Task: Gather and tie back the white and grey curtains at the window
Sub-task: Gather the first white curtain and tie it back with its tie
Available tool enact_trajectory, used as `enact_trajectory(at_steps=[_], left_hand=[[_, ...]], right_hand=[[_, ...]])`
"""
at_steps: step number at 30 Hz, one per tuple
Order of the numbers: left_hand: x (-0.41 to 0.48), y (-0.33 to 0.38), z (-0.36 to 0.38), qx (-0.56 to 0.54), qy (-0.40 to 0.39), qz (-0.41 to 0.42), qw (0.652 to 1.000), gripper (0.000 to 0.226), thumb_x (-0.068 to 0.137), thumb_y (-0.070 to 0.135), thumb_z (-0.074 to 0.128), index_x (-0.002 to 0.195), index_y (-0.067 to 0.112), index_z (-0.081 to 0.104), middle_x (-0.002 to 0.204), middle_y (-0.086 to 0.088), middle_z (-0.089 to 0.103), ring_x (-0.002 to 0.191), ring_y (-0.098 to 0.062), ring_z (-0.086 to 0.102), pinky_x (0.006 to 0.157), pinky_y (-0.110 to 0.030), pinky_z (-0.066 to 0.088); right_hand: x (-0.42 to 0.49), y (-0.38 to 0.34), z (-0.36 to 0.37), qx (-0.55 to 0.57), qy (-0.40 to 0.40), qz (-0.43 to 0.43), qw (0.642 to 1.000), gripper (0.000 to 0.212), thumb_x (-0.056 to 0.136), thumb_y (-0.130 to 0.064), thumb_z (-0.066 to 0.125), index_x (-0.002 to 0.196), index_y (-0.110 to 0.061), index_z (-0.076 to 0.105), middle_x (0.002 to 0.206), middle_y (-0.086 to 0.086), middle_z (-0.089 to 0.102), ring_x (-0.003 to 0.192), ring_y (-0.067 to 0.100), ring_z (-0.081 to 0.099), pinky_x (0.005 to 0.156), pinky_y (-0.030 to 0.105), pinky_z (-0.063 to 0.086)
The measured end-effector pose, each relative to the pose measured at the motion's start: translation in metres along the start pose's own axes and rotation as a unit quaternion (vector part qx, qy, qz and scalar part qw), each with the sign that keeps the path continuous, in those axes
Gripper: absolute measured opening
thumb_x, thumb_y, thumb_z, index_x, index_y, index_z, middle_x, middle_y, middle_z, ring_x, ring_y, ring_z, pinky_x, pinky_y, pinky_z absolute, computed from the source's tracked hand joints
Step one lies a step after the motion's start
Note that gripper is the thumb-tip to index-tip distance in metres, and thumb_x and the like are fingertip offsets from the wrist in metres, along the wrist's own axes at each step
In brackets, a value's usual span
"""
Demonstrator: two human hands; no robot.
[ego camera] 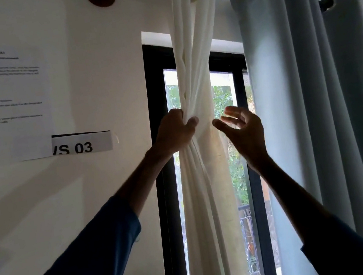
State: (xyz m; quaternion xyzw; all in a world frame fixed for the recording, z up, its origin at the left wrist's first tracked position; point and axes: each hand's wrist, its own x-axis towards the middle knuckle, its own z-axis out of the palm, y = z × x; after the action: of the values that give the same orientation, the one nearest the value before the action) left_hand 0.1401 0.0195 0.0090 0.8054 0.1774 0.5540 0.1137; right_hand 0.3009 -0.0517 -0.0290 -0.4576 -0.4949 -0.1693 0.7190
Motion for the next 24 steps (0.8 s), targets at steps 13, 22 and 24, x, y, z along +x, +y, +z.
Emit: enact_trajectory(at_steps=[13, 22, 24], left_hand=[[-0.006, -0.005, -0.029, -0.105, -0.092, -0.034, 0.990, 0.051, 0.094, 0.038, 0.065, 0.134, 0.010, 0.049, 0.122, -0.002, 0.060, 0.109, -0.018, 0.061, 0.096, -0.035, 0.052], [-0.013, 0.001, -0.017, 0.037, -0.060, 0.025, 0.997, 0.038, 0.096, 0.031, 0.062, 0.116, -0.002, 0.056, 0.104, -0.005, 0.058, 0.092, -0.015, 0.055, 0.078, -0.027, 0.045], [-0.014, 0.004, -0.015, 0.055, -0.053, 0.030, 0.997, 0.040, 0.098, 0.029, 0.061, 0.119, -0.003, 0.053, 0.102, -0.004, 0.052, 0.093, -0.013, 0.050, 0.077, -0.022, 0.039]], right_hand=[[0.014, 0.003, 0.001, 0.217, -0.257, 0.205, 0.919, 0.042, 0.092, -0.031, 0.068, 0.123, -0.004, 0.065, 0.117, 0.015, 0.072, 0.109, 0.034, 0.069, 0.086, 0.040, 0.059], [0.003, 0.003, -0.015, 0.125, -0.189, 0.161, 0.961, 0.025, 0.081, -0.032, 0.080, 0.098, -0.016, 0.070, 0.083, -0.002, 0.077, 0.072, 0.014, 0.075, 0.060, 0.025, 0.058], [0.002, 0.002, -0.016, 0.112, -0.172, 0.154, 0.966, 0.030, 0.078, -0.034, 0.082, 0.099, -0.016, 0.071, 0.084, -0.002, 0.077, 0.073, 0.015, 0.075, 0.060, 0.026, 0.059]])
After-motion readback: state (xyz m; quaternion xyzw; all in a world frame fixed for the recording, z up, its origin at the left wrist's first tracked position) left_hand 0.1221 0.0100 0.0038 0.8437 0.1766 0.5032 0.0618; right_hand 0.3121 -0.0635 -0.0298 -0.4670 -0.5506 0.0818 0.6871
